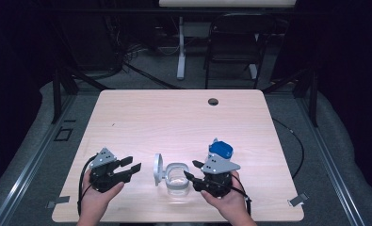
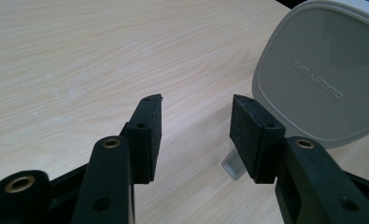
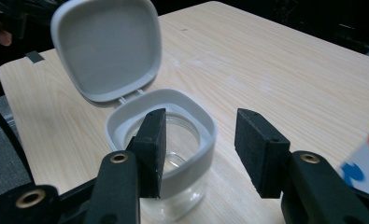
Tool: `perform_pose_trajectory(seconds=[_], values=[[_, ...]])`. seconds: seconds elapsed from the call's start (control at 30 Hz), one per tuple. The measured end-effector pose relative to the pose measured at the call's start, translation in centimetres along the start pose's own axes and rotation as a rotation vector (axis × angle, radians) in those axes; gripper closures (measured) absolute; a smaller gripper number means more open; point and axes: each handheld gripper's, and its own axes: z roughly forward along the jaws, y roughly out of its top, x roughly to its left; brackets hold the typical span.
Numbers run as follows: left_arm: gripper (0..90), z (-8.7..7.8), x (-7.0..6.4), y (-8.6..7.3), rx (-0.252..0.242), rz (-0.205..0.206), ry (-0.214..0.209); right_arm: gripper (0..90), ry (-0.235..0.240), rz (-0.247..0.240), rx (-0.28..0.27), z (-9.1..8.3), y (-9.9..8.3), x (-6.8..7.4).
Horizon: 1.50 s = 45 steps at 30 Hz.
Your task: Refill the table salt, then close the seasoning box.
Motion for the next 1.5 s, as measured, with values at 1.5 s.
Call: perform_pose_trajectory(seconds=[1.5], values=[[52.1, -1.1, 1.0, 0.0, -0.031, -0.011, 0.031, 45.9, -0.176, 0.112, 0.022, -6.2, -4.0, -4.8]])
